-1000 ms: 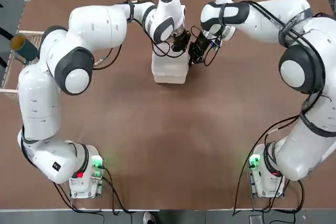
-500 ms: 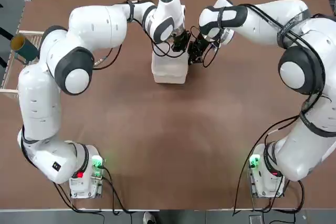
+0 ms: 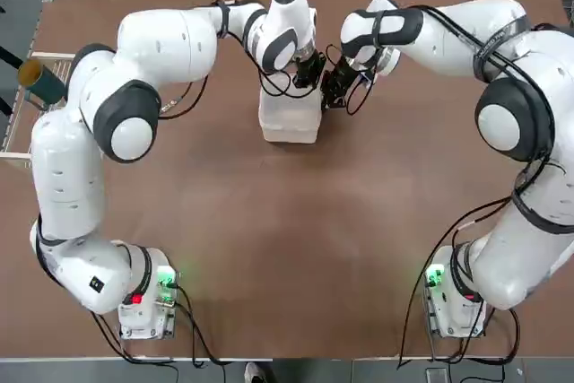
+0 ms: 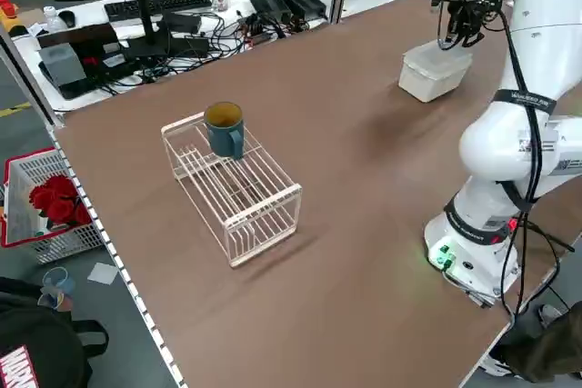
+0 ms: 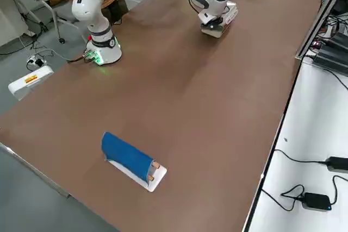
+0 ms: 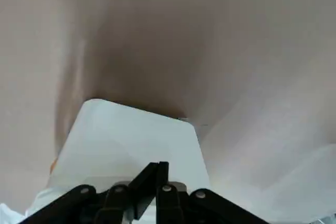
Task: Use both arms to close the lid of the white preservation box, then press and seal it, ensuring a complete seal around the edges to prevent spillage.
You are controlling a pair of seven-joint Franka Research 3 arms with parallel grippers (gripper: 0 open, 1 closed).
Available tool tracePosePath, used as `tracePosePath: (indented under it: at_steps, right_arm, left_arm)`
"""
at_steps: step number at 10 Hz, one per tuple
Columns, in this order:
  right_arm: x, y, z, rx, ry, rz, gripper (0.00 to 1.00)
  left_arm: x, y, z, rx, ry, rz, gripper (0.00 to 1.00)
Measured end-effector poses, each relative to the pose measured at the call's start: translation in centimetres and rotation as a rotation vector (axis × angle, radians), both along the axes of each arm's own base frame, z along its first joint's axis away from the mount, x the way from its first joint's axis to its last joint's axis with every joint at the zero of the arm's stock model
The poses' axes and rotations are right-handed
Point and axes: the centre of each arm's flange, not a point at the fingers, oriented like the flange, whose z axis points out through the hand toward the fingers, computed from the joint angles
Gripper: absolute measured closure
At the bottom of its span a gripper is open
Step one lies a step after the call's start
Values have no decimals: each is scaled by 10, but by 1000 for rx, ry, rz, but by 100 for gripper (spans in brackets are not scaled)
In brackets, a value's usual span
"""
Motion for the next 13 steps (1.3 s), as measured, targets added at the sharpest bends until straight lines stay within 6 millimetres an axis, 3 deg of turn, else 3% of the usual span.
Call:
tracePosePath:
  at_steps: [2,4,7,9,11,13]
  right_arm:
    - [5,-4,11,27,16,35,95]
    - [11,-1,51,65,7,73,95]
    - [19,-20,84,18,-25,152,95]
    - [44,-32,121,-21,-73,211,94]
    - [79,-41,172,-45,-177,236,91]
    - [109,-24,187,-87,-270,282,91]
  left_arm:
    - [5,4,1,5,1,9,99]
    - [19,20,9,26,8,33,99]
    - [37,55,50,99,28,46,99]
    - [49,93,65,162,60,38,99]
    - [52,126,62,191,77,30,99]
    - [41,128,52,211,92,11,99]
